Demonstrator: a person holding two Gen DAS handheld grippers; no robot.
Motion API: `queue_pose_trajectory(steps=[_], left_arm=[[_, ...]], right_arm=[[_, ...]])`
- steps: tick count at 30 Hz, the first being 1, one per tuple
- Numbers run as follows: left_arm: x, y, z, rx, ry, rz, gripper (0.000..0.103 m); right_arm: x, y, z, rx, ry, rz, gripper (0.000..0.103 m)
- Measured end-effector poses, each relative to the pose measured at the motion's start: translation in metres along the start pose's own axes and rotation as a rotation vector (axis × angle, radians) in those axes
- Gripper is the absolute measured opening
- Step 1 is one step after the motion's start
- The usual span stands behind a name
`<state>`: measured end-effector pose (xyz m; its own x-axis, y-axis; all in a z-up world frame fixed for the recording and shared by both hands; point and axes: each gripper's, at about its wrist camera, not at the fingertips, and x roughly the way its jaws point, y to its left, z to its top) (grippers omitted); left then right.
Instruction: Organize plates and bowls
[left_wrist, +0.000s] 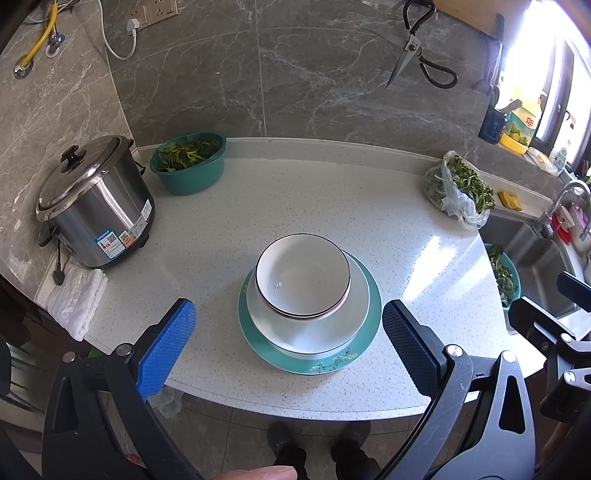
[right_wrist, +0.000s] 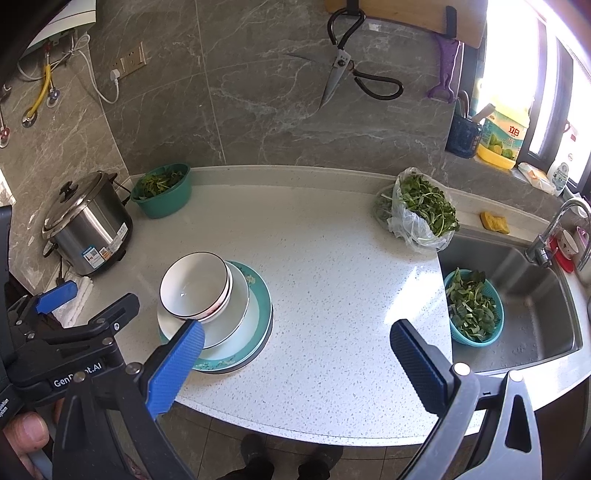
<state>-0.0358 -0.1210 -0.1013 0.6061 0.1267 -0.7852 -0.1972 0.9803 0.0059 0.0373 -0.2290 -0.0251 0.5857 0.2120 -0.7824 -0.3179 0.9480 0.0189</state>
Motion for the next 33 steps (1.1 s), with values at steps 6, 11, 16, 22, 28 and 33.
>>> queue_pose_trajectory(steps=[6,11,16,22,28,33], left_arm=[[-0.0006,-0.0002,-0.0002,0.001,-0.001,0.001,0.103],[-0.0011,-0.0007,-0.0014,0.0,0.0,0.002,0.103],[-0.0017,-0.0012,-0.0025,-0.002,-0.002,0.002,0.103],[-0.0023,-0.0017,-0.0035,-0.002,-0.001,0.001,0.103],[-0.0024,-0.0018,-0.0043,-0.002,-0.002,0.005,0.103],[-0.0067,-0.0036,-0.0096,-0.008,-0.012,0.008,0.103]], right_arm=[[-0.0001,0.0011,-0.0011,0.0,0.002,-0.001,0.103],[0.0008,0.0027,-0.0028,-0.001,0.006,0.002,0.103],[0.0011,0.0025,-0.0023,-0.001,0.006,0.002,0.103],[0.0015,0.0038,-0.0037,-0.002,0.01,0.004,0.103],[0.0022,0.0047,-0.0051,-0.004,0.012,0.005,0.103],[0.0033,0.0042,-0.0071,-0.001,0.015,0.013,0.103]])
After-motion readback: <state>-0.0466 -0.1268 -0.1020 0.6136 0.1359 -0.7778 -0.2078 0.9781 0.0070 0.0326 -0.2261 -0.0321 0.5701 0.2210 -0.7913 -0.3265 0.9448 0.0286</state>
